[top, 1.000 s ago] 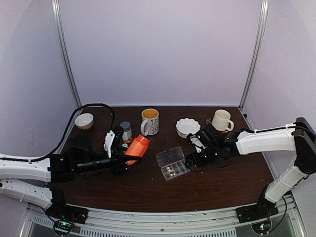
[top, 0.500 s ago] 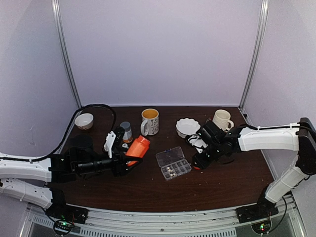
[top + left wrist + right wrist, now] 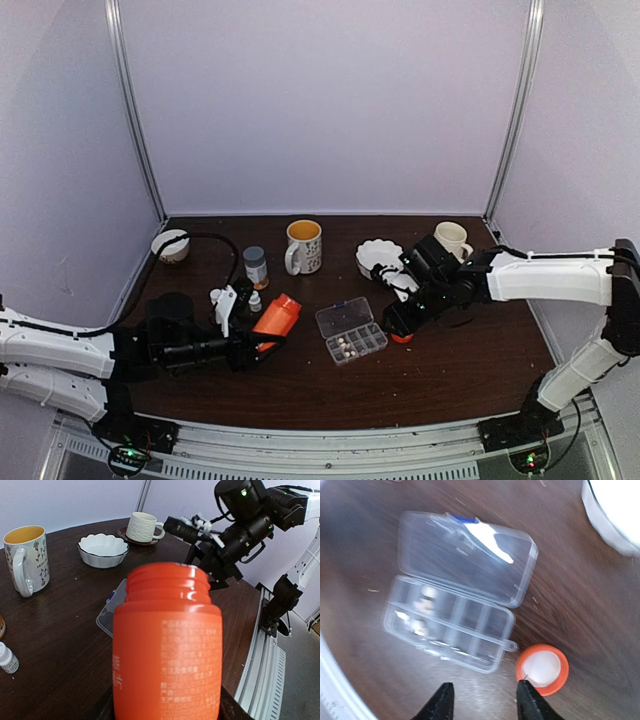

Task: Sort the pills into containers
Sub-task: Pass from the left arm to the right

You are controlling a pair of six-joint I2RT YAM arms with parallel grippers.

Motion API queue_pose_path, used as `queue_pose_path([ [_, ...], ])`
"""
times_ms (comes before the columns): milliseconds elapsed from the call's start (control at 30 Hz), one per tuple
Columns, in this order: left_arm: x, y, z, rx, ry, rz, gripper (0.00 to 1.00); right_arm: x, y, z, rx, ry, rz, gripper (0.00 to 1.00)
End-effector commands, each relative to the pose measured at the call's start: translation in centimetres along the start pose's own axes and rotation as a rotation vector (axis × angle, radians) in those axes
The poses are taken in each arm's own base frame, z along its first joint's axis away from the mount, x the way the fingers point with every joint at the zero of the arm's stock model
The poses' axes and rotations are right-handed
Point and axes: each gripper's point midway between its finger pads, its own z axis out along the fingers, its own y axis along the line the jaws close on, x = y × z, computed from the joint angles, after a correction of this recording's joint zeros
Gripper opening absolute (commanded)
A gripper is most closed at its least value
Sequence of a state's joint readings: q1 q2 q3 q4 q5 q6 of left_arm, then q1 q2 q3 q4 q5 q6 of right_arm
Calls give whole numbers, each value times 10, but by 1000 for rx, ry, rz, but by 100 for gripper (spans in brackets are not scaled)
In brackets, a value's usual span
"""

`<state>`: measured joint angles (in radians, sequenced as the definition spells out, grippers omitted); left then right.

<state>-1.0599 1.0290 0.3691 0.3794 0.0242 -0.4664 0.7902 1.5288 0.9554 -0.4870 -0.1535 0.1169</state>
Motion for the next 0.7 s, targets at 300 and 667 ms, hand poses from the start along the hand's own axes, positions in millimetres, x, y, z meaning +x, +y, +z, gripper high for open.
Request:
queue_pose_path([
  [300,-59,-26,7,107,-218,65,0,-99,153,-166,-562,-569,131,100],
  [667,-86,-50,-1,207,-283,89,0,-142,192,-163,-589,-606,254,98],
])
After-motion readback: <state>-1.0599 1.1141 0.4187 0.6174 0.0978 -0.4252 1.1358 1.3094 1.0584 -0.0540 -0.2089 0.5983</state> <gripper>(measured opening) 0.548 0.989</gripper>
